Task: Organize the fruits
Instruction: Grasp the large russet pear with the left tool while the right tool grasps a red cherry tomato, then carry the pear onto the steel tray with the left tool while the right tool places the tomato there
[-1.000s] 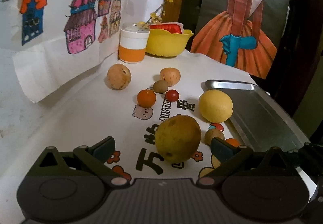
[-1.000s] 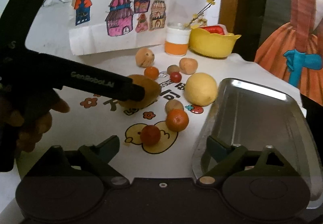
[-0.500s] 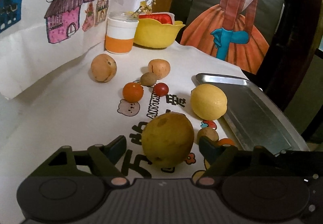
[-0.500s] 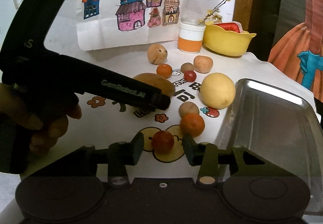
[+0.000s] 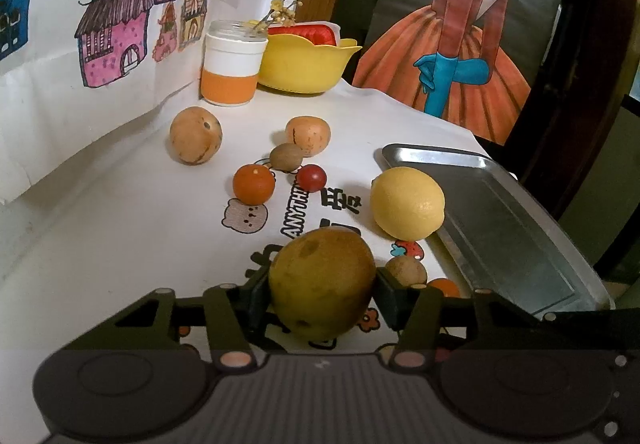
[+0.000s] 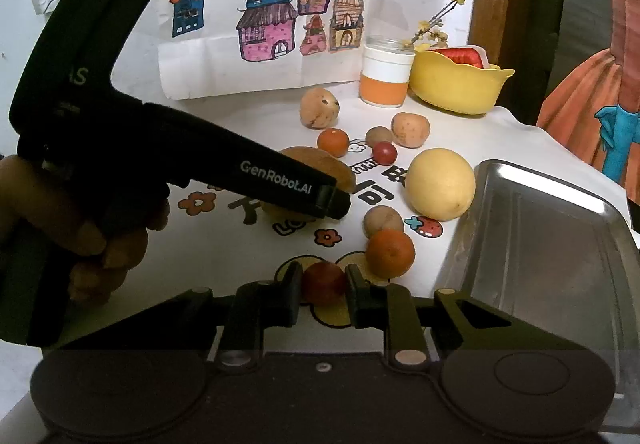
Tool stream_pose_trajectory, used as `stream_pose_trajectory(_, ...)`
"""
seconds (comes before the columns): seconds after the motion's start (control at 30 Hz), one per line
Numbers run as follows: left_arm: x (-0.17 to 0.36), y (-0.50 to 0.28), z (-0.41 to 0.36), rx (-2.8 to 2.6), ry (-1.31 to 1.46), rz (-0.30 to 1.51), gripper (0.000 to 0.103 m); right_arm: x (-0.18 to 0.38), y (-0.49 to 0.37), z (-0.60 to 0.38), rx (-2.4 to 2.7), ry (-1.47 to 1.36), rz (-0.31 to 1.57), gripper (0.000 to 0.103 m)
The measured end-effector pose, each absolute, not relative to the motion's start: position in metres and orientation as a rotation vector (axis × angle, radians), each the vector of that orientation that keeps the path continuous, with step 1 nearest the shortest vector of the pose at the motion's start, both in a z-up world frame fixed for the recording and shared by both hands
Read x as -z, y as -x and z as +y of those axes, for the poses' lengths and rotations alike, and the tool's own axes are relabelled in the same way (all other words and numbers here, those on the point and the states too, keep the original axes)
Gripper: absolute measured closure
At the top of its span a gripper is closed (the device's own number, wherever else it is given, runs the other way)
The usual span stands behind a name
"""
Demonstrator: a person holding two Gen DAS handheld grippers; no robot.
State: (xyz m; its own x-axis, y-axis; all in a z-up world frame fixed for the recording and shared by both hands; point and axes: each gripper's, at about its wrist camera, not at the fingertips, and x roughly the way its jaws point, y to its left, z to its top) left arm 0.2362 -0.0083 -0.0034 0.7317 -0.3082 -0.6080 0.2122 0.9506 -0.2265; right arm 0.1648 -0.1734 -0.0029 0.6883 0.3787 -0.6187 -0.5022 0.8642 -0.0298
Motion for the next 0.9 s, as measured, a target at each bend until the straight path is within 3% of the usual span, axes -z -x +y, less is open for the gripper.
stream_pose_trajectory(0.9, -0.013, -0.164, -0.028, 0.287, 0.188, 0.651, 0.046, -0.015, -0.117, -0.221, -0.440, 0.105, 0.604, 0.080)
